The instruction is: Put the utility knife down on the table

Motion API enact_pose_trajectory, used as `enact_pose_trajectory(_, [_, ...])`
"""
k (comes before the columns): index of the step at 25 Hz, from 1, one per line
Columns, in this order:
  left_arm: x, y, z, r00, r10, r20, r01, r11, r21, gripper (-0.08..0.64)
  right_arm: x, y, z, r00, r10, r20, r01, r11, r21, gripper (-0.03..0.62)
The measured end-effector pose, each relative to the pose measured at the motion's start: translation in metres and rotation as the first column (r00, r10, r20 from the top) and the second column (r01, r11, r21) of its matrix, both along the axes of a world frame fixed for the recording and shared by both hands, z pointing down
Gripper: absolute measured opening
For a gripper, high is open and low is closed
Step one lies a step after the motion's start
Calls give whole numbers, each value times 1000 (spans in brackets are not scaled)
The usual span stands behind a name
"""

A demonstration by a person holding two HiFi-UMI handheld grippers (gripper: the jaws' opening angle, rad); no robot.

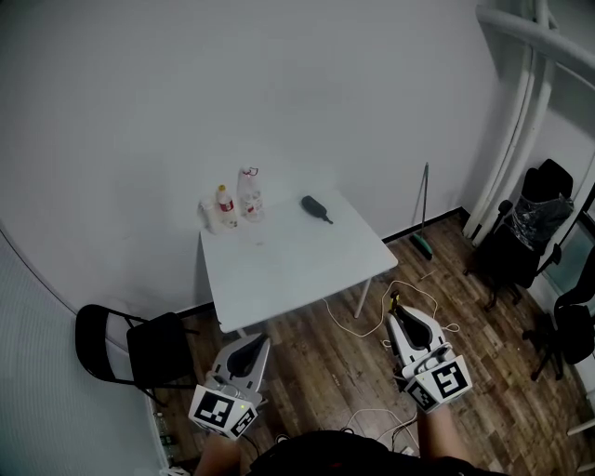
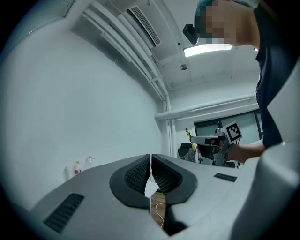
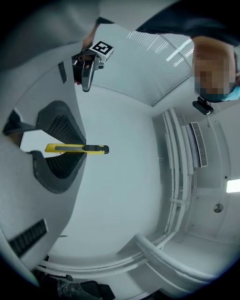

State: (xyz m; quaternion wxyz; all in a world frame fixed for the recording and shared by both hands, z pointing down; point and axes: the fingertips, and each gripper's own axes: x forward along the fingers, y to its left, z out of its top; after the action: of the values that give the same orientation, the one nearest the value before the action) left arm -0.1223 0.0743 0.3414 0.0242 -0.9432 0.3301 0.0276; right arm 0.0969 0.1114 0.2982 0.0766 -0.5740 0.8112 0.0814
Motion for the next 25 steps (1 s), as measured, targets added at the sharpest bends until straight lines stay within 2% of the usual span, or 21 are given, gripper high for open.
enact_pose_trajectory(7, [34, 7, 5, 1000, -23, 13, 23, 1000, -10, 26, 36, 12, 8, 999, -20, 31, 19, 1000, 8, 63])
enact_pose_trajectory(13, [75, 19, 19, 997, -72, 33, 73, 997, -32, 27, 91, 22, 50, 1000, -16, 14, 17, 997, -74, 62])
enact_pose_trajectory(18, [99, 22, 30, 992, -110, 61, 113, 993, -43, 26, 114, 17, 71, 995, -55, 82, 62, 994, -86, 62])
enact_pose_trajectory(21, [110, 18, 33, 990, -118, 78, 121, 992, -44, 26, 127, 13, 81, 997, -48, 65, 55, 993, -107, 62])
enact_pose_trajectory(25, [125, 4, 24, 989, -131, 64, 133, 991, -33, 28, 151, 12, 78, 998, -35, 55, 40, 994, -98, 63])
